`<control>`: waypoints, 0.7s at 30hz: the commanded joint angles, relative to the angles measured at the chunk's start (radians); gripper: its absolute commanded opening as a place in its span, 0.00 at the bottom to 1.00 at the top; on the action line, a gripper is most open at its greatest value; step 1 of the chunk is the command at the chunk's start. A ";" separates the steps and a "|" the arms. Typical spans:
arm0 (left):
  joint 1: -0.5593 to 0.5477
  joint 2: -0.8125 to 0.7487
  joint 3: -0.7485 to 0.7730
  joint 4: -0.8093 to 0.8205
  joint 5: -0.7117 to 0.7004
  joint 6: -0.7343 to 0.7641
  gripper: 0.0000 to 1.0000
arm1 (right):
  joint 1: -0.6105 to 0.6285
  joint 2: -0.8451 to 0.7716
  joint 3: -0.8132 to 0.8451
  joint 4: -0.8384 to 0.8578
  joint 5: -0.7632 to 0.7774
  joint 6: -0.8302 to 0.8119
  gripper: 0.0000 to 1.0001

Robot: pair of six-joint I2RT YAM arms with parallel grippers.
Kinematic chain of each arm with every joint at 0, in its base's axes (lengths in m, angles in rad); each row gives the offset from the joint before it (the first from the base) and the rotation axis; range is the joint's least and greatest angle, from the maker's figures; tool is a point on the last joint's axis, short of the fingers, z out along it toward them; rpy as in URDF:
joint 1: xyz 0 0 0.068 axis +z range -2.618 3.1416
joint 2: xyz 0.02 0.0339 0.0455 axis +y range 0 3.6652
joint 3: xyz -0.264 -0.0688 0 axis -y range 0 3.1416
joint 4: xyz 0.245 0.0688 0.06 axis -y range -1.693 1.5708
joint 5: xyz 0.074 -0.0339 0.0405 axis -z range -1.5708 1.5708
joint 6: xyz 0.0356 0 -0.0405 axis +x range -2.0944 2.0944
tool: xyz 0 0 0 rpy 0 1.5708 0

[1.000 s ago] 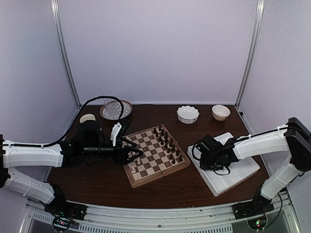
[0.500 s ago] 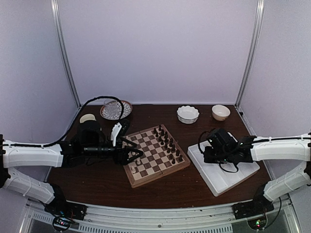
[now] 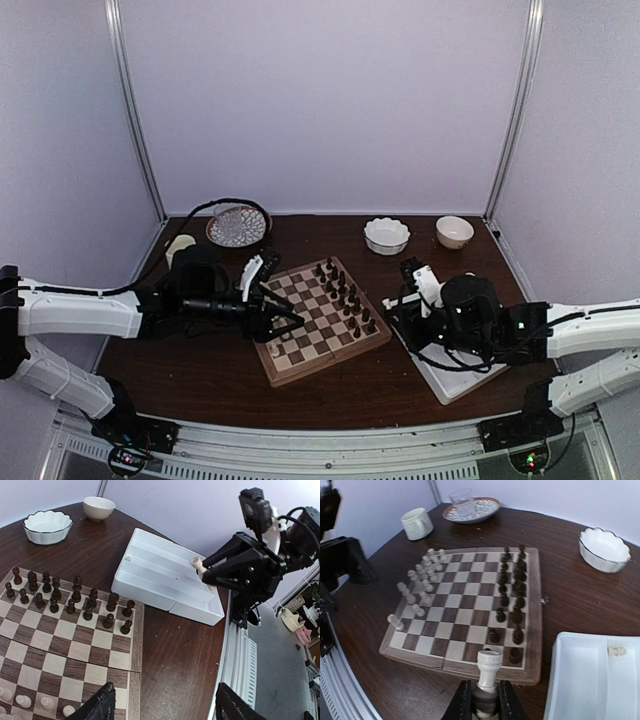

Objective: Set up the chess pieces on the board
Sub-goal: Pass from the right arm to the left

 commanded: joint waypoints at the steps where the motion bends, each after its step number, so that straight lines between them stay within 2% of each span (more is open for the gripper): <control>1: -0.006 0.028 0.032 0.074 0.113 -0.050 0.68 | 0.136 0.060 -0.007 0.233 -0.001 -0.183 0.12; 6: -0.012 0.068 0.051 0.132 0.214 -0.111 0.68 | 0.233 0.163 0.026 0.327 0.017 -0.306 0.11; 8: -0.021 0.079 0.059 0.137 0.236 -0.114 0.64 | 0.254 0.191 0.034 0.363 0.017 -0.333 0.11; 17: -0.060 0.140 0.100 0.115 0.257 -0.104 0.61 | 0.267 0.270 0.076 0.393 0.027 -0.361 0.11; 21: -0.071 0.170 0.116 0.111 0.261 -0.107 0.56 | 0.269 0.295 0.091 0.395 0.024 -0.361 0.11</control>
